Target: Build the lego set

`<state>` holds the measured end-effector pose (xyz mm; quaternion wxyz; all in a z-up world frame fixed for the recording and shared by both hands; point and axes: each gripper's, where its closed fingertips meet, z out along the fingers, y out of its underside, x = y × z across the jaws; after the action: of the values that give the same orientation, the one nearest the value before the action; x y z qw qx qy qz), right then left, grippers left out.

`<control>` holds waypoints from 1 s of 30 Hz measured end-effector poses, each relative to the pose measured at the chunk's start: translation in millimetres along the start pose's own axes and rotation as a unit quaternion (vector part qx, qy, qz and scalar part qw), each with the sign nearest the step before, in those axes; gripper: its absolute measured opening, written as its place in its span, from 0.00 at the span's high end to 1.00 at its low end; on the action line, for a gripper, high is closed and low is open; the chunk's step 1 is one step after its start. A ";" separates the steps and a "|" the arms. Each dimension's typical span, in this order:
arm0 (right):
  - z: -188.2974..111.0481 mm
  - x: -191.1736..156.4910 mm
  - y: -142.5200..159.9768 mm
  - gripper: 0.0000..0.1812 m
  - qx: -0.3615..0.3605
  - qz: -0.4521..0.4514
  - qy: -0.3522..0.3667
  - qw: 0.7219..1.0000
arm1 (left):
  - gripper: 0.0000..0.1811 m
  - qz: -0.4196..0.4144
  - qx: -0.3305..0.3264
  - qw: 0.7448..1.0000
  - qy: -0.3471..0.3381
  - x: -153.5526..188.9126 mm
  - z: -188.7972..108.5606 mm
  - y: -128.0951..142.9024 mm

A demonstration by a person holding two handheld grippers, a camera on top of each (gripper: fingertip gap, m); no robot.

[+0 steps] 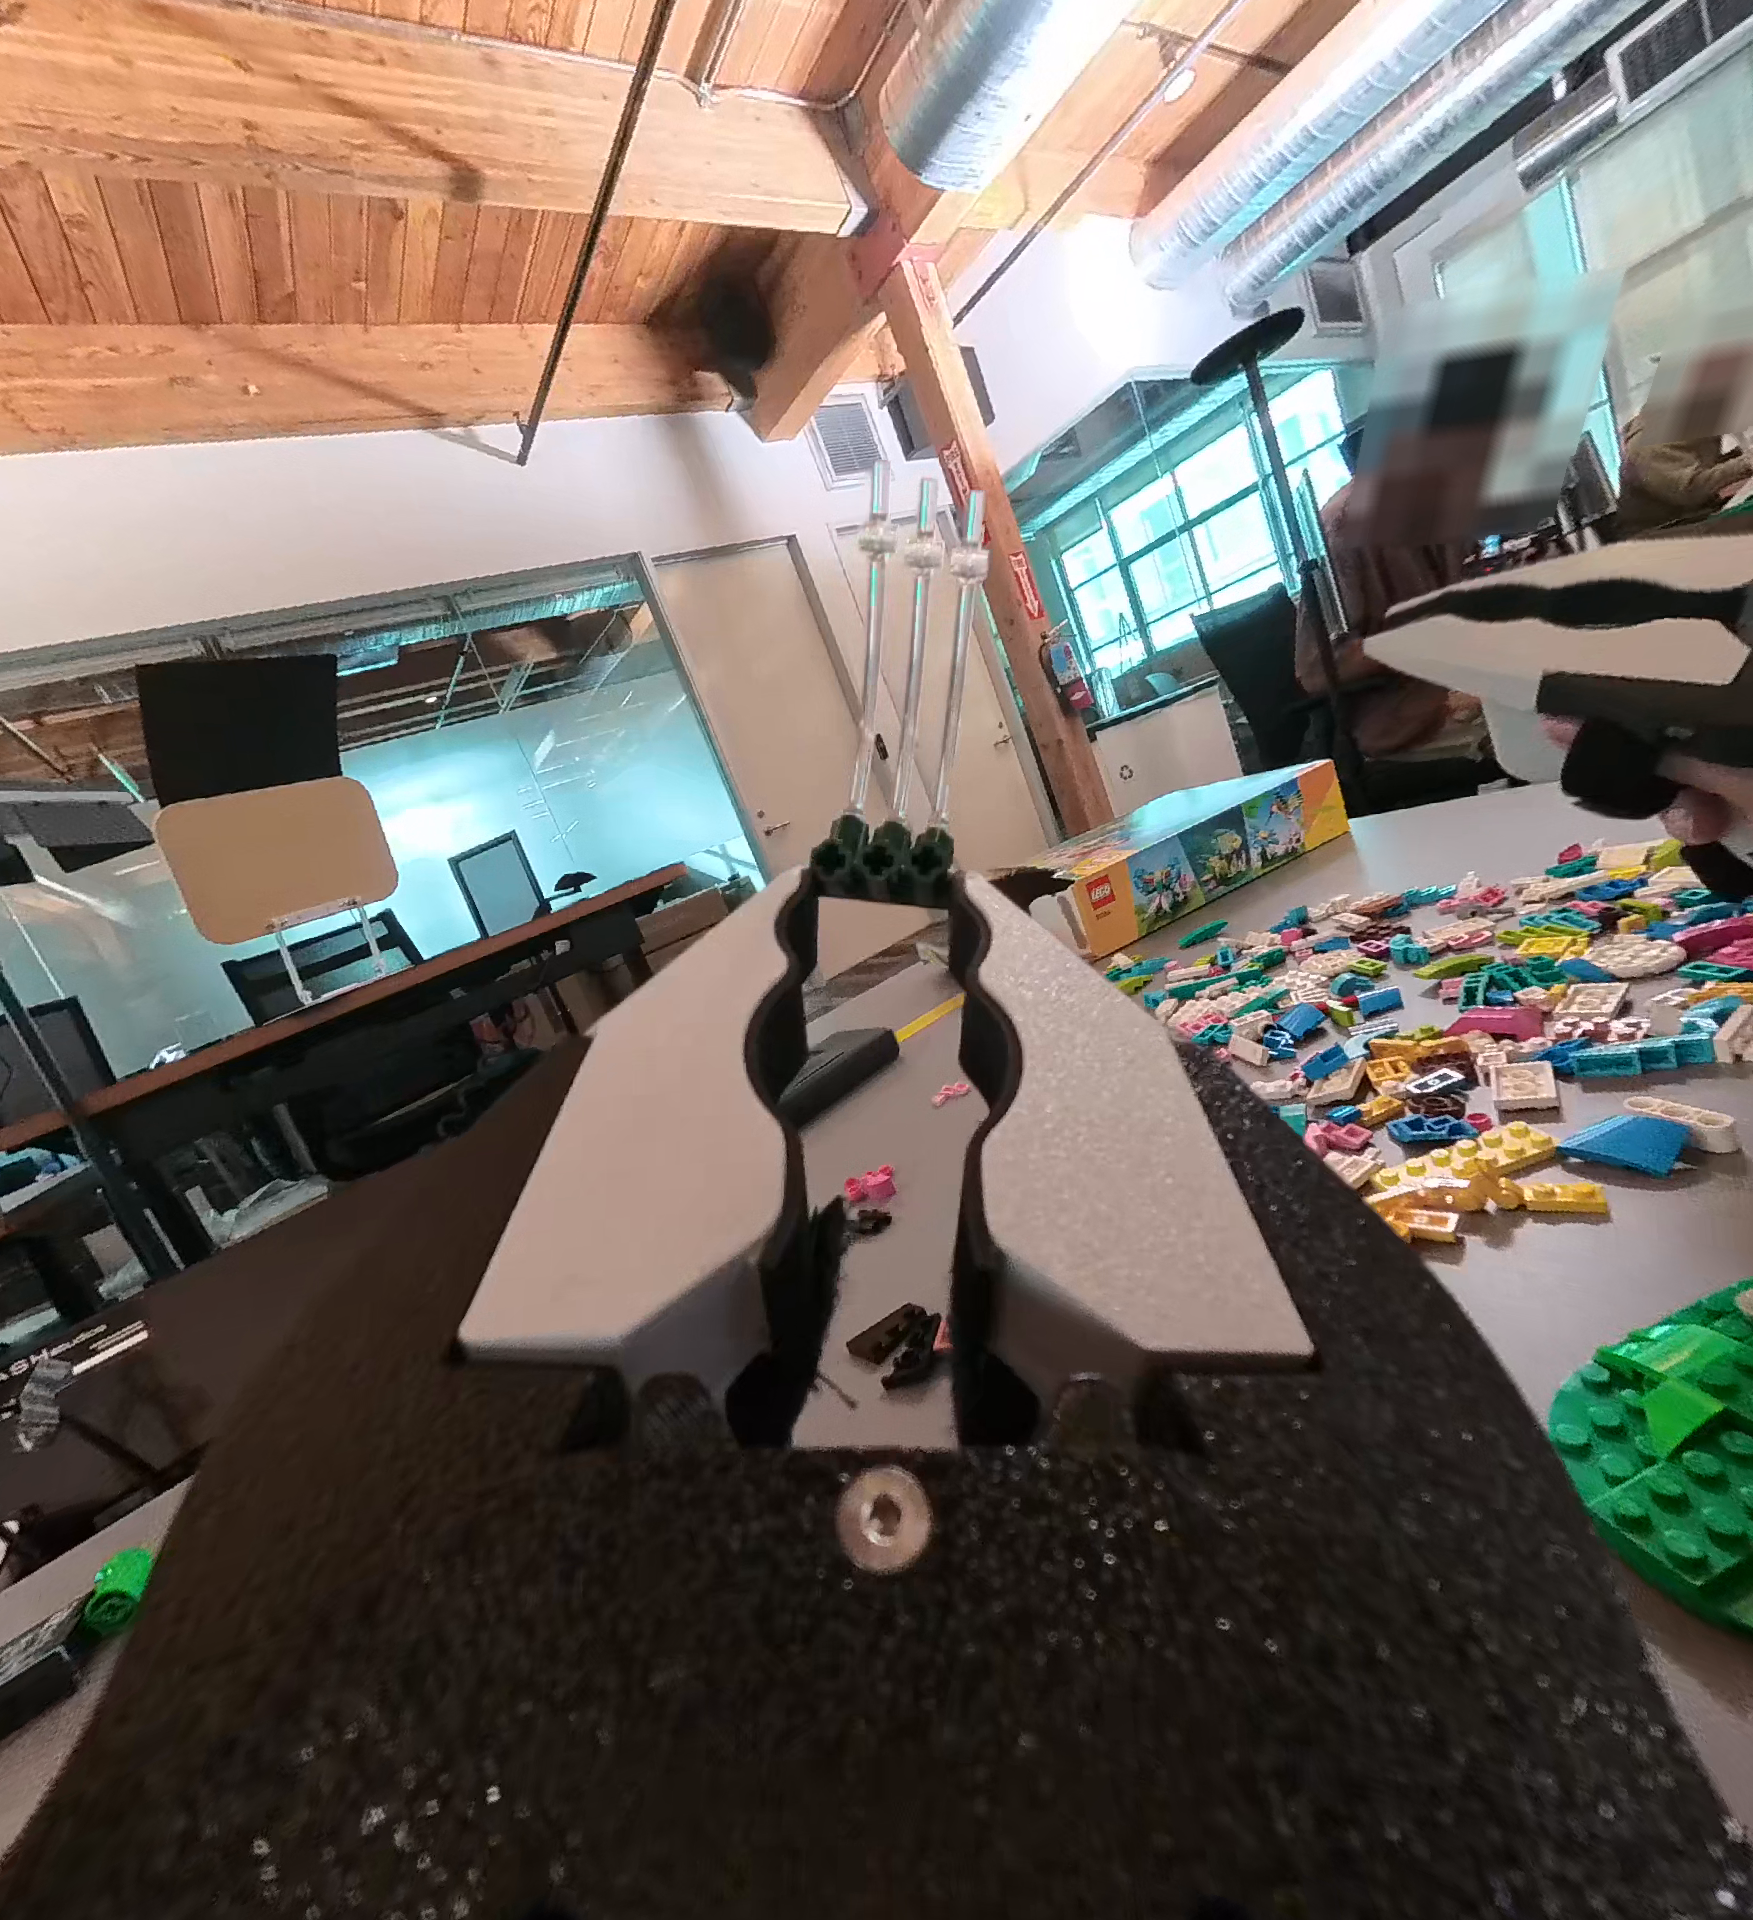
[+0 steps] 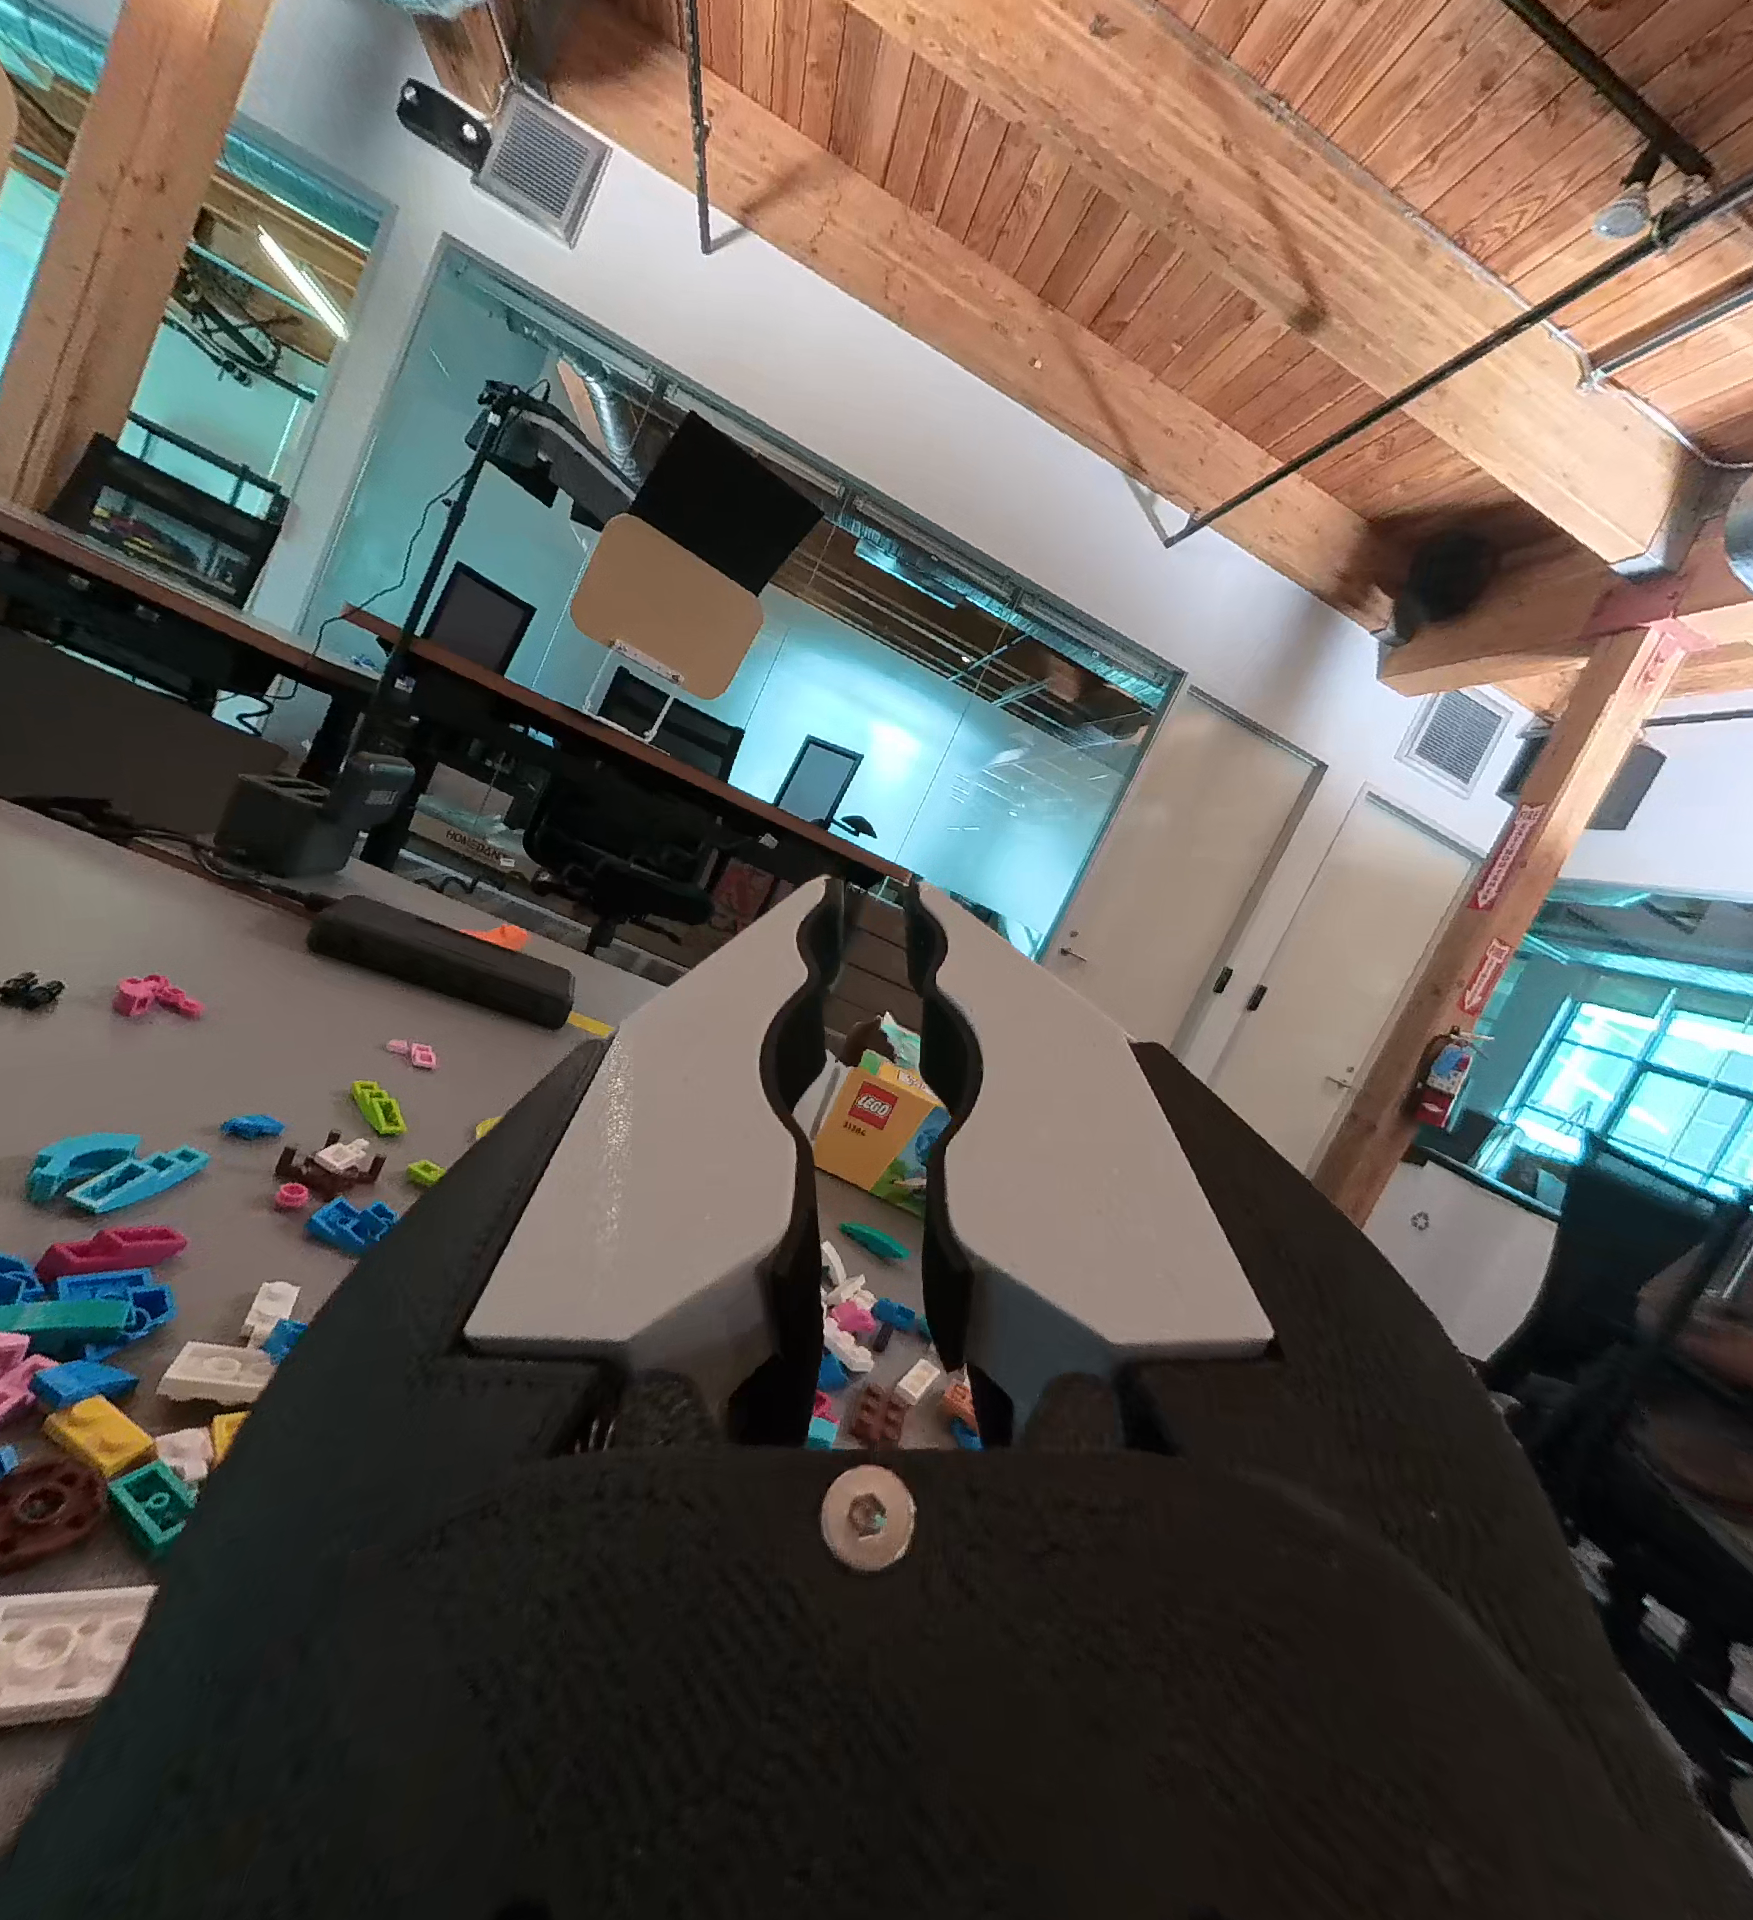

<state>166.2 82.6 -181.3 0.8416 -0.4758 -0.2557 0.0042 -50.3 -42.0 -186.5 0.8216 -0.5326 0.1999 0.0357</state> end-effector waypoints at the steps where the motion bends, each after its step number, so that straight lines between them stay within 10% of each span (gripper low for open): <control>1: 0.2 0.1 1.9 0.94 -0.003 0.000 0.000 1.000 | 0.88 0.002 0.004 1.000 0.002 0.5 -0.5 -1.6; 30: -7.3 -7.4 -11.3 0.95 0.020 -0.020 -0.017 0.999 | 0.88 -0.037 0.034 0.999 0.014 8.5 1.1 -5.5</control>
<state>160.3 68.7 -178.5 0.8462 -0.4537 -0.2793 0.0007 -40.7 -44.8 -184.5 0.8369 -0.5123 0.1925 -0.0091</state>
